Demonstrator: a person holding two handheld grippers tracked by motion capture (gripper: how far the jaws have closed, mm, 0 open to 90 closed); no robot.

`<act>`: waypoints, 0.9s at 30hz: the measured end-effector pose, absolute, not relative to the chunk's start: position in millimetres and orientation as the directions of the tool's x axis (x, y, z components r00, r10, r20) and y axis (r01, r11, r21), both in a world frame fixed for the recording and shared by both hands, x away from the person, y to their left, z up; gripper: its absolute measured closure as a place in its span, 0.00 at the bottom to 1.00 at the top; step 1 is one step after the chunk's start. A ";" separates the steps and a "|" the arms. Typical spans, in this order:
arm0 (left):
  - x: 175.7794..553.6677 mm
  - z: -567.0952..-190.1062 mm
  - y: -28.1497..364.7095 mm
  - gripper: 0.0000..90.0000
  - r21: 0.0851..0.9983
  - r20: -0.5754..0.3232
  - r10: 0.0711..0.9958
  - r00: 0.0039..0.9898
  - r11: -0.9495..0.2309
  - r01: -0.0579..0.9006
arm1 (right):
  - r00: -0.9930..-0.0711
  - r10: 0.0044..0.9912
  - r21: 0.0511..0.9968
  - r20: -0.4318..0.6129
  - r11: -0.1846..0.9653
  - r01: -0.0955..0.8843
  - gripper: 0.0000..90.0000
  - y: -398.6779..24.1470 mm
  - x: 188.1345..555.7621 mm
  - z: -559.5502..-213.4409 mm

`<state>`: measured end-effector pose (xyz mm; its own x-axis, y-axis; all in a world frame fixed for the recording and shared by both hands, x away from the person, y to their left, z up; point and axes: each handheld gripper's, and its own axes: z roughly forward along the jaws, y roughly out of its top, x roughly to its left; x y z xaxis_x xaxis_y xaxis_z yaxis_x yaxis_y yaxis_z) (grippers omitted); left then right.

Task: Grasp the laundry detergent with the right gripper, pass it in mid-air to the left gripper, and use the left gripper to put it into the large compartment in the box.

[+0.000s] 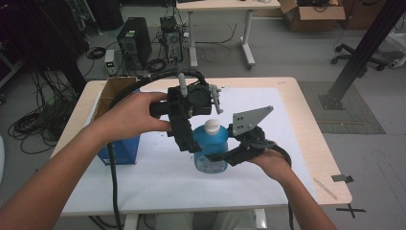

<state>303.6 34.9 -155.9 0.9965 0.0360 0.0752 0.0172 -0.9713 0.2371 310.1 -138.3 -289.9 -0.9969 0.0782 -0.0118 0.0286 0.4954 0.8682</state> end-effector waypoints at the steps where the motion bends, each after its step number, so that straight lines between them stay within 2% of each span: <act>1: 303.8 -156.4 34.0 0.05 0.239 0.075 0.034 0.997 -0.971 0.015 | -0.997 0.077 0.868 -0.010 0.497 0.029 0.49 -137.8 310.1 -289.8; 27: 308.8 -176.6 15.0 0.05 0.222 0.054 0.019 0.998 -0.975 0.007 | -0.997 0.070 0.861 -0.013 0.508 0.024 0.49 -131.6 308.4 -290.0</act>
<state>308.8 15.0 -176.6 0.9984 0.0194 0.0540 0.0070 -0.9751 0.2216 308.4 -131.6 -290.0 -0.9974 0.0702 -0.0131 0.0245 0.5081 0.8609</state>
